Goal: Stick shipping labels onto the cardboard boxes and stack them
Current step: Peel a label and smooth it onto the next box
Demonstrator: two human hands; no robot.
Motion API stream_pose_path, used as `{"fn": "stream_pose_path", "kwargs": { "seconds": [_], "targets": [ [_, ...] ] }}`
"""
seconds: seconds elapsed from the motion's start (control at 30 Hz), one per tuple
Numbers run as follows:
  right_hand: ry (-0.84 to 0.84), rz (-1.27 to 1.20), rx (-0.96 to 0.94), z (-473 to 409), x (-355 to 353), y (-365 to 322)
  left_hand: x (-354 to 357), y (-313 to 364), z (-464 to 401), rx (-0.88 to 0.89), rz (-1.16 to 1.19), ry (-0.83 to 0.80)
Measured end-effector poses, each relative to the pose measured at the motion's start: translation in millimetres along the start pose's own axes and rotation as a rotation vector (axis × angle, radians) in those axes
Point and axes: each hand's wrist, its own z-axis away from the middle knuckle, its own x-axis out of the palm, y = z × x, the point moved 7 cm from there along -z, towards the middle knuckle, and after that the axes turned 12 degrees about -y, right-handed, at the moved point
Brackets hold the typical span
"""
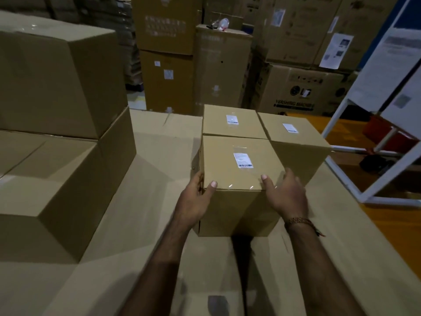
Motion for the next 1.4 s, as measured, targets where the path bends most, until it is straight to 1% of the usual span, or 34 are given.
{"fn": "stream_pose_path", "kwargs": {
  "seconds": [0.13,0.23,0.33,0.5,0.7,0.87,1.0,1.13,1.27,1.4],
  "targets": [
    [0.033,0.005,0.006,10,-4,2,-1,6,5,-0.011,-0.043,0.086],
    [-0.011,0.036,0.065,20,-2,4,-15,7,14,-0.056,-0.117,0.158],
    [-0.057,0.012,0.079,32,6,7,-36,-4,26,-0.138,-0.17,0.187],
    [-0.035,-0.005,0.066,78,20,-3,-72,-19,62,-0.193,-0.177,0.17],
    [-0.074,-0.033,0.102,148,41,-20,-111,-35,117,-0.263,-0.222,0.114],
    [-0.021,-0.004,0.098,208,60,-31,-144,-49,166,-0.231,-0.196,0.121],
    [-0.022,0.007,0.083,247,68,-45,-166,-58,194,-0.205,-0.153,0.135],
    [-0.027,0.03,0.081,270,73,-48,-176,-59,217,-0.209,-0.178,0.123],
    [-0.035,0.053,0.087,278,79,-45,-178,-57,235,-0.201,-0.301,0.16],
    [-0.055,0.086,0.079,284,81,-46,-181,-62,245,-0.262,-0.347,0.185]
  ]
}}
